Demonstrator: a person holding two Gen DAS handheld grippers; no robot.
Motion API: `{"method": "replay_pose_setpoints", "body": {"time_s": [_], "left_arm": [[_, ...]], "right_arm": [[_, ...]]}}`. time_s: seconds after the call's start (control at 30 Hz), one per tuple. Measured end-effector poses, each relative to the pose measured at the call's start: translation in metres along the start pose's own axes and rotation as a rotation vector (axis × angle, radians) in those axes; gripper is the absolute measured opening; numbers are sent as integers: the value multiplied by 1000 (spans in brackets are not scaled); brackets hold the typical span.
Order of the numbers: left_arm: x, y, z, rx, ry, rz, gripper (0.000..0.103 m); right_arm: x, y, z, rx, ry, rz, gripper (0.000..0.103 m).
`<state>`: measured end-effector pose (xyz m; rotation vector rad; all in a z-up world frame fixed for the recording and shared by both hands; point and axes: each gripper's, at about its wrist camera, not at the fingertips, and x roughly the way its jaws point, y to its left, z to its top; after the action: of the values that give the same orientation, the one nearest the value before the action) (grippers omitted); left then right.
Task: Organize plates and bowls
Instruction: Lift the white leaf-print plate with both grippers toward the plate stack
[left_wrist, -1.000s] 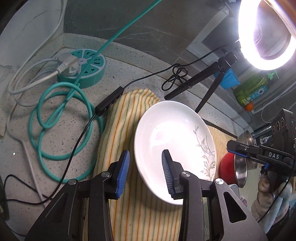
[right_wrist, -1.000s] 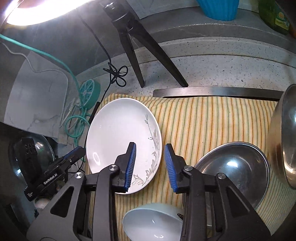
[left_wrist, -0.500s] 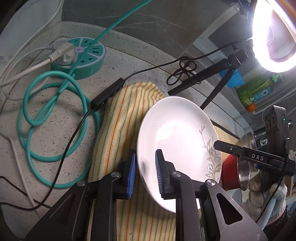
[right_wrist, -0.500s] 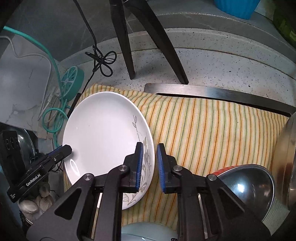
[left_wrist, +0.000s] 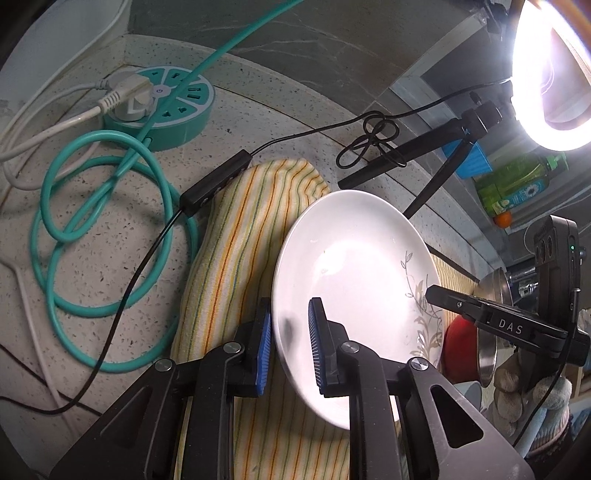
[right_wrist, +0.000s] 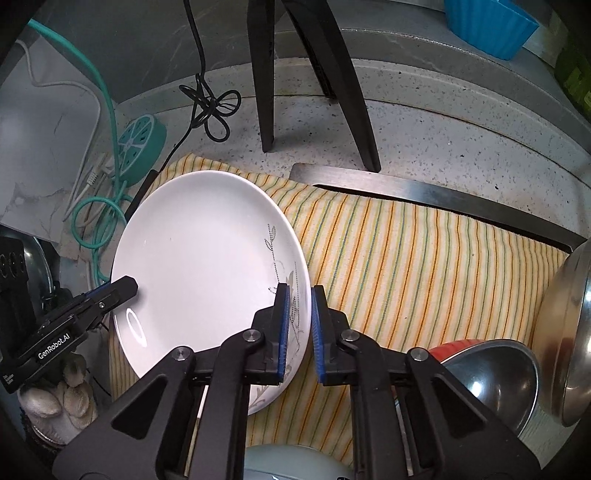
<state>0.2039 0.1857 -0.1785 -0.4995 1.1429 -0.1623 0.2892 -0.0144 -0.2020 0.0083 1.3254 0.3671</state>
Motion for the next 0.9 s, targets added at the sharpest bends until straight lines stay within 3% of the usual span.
{"method": "replay_pose_setpoints", "body": {"time_s": [0.53, 0.9], "left_arm": [[-25, 5, -5, -25, -42, 19, 17], [-71, -5, -22, -29, -101, 7, 17]], "right_arm": [[-20, -1, -8, 38, -17, 99, 11], [-67, 11, -24, 17, -62, 175, 11]]}}
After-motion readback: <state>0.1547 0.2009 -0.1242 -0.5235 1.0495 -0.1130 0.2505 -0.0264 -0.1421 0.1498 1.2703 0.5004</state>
